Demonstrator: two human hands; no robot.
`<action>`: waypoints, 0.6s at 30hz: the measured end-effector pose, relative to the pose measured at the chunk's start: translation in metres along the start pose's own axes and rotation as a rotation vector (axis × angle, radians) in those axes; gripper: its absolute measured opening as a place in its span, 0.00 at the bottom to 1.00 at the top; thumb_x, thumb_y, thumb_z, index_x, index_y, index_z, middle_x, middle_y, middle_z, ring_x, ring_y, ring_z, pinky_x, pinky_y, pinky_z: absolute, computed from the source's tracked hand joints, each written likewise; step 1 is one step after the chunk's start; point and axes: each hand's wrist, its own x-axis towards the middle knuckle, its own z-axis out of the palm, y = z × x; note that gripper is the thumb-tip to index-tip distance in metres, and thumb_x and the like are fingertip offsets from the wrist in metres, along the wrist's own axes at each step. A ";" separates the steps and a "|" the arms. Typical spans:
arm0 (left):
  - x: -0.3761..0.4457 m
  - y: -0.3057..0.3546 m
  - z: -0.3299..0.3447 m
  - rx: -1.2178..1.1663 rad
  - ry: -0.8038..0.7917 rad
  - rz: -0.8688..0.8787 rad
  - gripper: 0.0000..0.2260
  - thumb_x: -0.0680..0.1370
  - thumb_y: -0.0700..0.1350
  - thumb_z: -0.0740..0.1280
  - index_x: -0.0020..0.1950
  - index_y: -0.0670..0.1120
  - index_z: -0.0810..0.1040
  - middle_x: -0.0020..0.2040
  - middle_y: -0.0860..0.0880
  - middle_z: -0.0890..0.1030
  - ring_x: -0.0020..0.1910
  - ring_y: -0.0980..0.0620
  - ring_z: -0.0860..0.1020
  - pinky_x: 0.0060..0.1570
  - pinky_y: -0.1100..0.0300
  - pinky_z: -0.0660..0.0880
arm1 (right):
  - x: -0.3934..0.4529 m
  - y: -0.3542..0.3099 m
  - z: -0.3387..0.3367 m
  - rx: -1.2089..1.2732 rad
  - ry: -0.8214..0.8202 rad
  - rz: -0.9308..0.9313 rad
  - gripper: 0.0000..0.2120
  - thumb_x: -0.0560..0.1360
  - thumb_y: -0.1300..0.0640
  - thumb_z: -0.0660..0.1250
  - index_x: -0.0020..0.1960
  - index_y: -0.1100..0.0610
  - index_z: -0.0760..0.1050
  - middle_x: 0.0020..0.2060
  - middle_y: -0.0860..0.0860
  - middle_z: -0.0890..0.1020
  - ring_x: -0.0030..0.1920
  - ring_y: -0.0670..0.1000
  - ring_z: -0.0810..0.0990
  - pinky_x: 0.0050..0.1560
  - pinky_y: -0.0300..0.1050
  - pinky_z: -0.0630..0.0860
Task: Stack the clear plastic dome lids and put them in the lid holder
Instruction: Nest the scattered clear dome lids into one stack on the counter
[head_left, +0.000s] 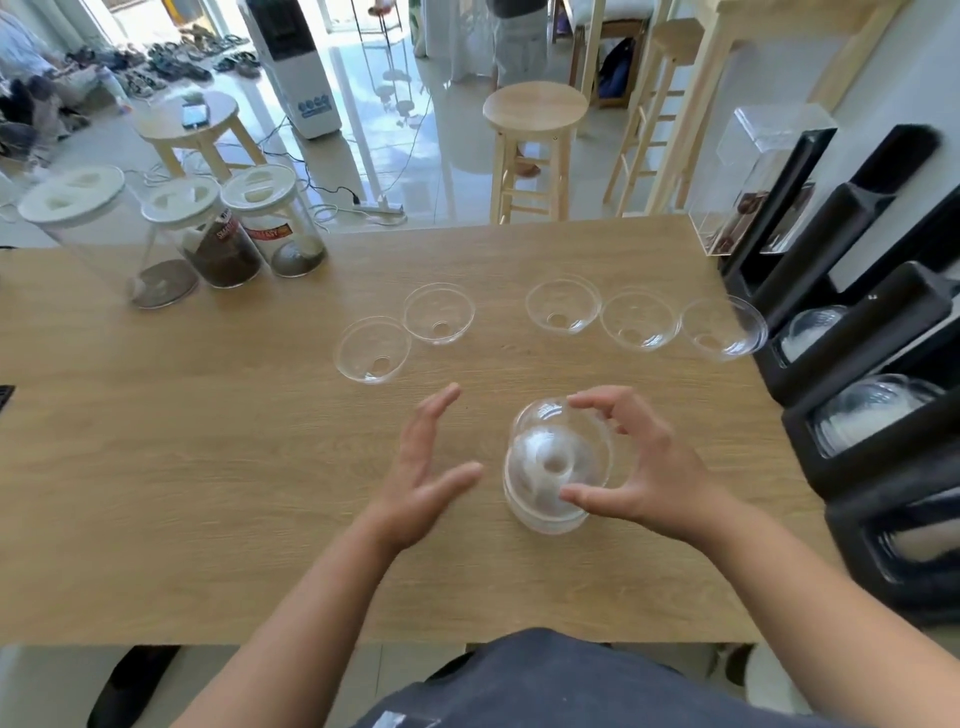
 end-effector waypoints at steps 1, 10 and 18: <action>0.000 -0.004 -0.011 -0.007 0.062 -0.013 0.33 0.72 0.57 0.65 0.76 0.53 0.63 0.76 0.53 0.65 0.75 0.56 0.61 0.73 0.56 0.58 | 0.001 0.001 0.005 -0.051 -0.034 -0.018 0.35 0.59 0.42 0.78 0.62 0.37 0.68 0.60 0.35 0.72 0.62 0.41 0.70 0.62 0.42 0.69; 0.037 -0.044 -0.073 0.729 0.257 -0.214 0.17 0.73 0.45 0.72 0.61 0.55 0.80 0.74 0.51 0.68 0.74 0.41 0.58 0.69 0.44 0.58 | 0.008 0.012 0.015 -0.137 -0.170 0.000 0.35 0.59 0.36 0.76 0.63 0.32 0.66 0.64 0.37 0.67 0.67 0.43 0.64 0.67 0.43 0.62; 0.028 -0.045 -0.059 0.808 0.329 -0.034 0.12 0.70 0.35 0.76 0.49 0.49 0.87 0.48 0.51 0.85 0.65 0.36 0.74 0.57 0.37 0.69 | 0.061 0.063 -0.058 -0.305 0.377 0.417 0.23 0.74 0.48 0.66 0.67 0.49 0.67 0.64 0.48 0.69 0.65 0.55 0.70 0.64 0.54 0.70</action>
